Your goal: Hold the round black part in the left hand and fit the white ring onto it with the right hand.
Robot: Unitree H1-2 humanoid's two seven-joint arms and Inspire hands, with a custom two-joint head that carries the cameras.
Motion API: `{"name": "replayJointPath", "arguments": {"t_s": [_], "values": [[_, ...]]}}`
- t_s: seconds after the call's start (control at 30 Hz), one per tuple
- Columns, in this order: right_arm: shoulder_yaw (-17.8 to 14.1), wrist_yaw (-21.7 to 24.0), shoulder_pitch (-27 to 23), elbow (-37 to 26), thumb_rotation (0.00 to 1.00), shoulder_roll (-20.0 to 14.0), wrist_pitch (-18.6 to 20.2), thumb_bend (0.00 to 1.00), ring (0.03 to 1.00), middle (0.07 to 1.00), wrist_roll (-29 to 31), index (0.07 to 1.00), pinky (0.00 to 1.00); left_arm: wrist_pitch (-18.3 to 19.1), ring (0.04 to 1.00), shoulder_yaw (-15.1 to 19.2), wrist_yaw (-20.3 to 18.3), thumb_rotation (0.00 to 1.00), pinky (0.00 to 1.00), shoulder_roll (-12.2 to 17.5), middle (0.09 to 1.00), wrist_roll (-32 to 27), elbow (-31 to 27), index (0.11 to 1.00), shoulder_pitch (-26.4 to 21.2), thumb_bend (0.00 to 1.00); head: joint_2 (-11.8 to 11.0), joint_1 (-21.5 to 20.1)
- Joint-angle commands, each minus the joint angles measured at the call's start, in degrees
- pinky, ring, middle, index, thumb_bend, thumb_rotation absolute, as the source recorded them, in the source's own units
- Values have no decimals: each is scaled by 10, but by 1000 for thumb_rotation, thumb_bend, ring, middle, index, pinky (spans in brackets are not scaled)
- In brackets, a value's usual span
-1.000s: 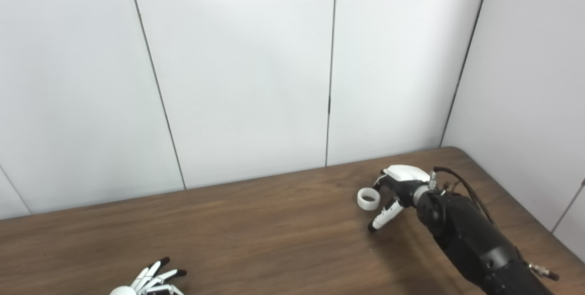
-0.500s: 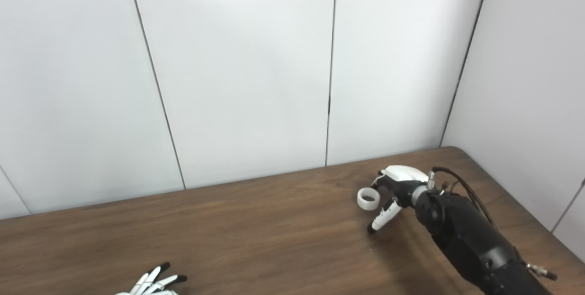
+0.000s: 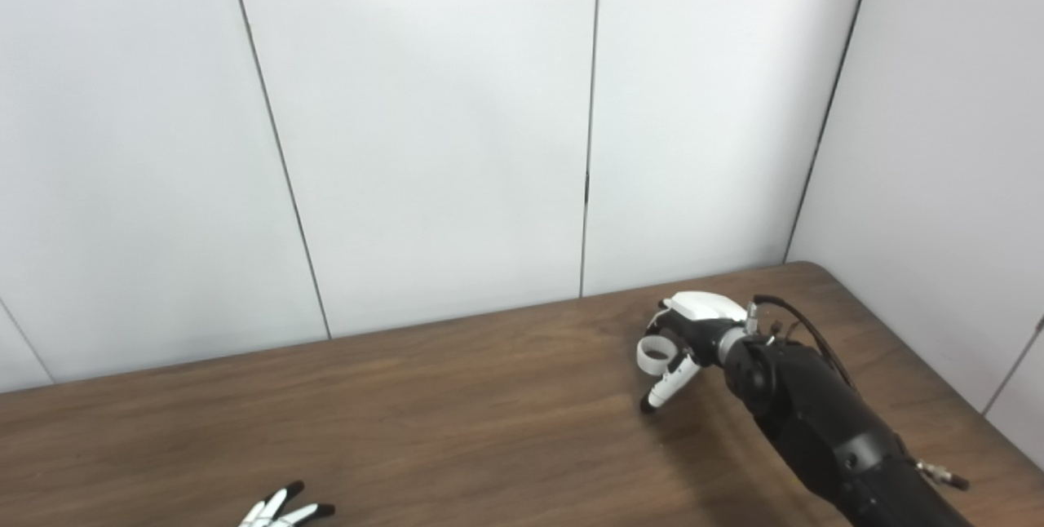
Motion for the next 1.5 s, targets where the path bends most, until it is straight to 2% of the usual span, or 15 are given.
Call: {"name": "replayJointPath", "arguments": {"t_s": [0.0,0.23,0.6,0.9,1.33,1.47], "values": [[2,-13,-31,2,369,-7,-20,933,1000,1000,-5,802,1000,-1,1000,-6,-11,43,1000,3,868,3,4,479,20,517,1,1],[10,-29,-45,27,331,-2,-37,932,1000,1000,-7,784,1000,1,1000,-3,-13,43,1000,6,865,6,-4,479,24,517,5,-1],[11,-16,-39,20,292,-10,-21,928,1000,1000,-4,783,1000,0,1000,4,-21,42,1000,11,869,-1,-11,479,29,517,7,-12],[7,-19,-40,33,274,-15,-25,931,1000,1000,2,779,1000,-1,1000,10,-23,41,1000,12,866,-1,-14,479,32,517,9,-16],[12,-2,-38,36,302,-27,-2,915,1000,1000,-10,759,1000,-6,1000,16,-22,41,1000,15,871,-3,-17,479,36,516,13,-21],[11,-4,-36,38,310,-32,-6,909,1000,1000,-9,758,1000,-9,1000,18,-20,41,1000,15,868,-3,-15,479,35,516,13,-21]]}}
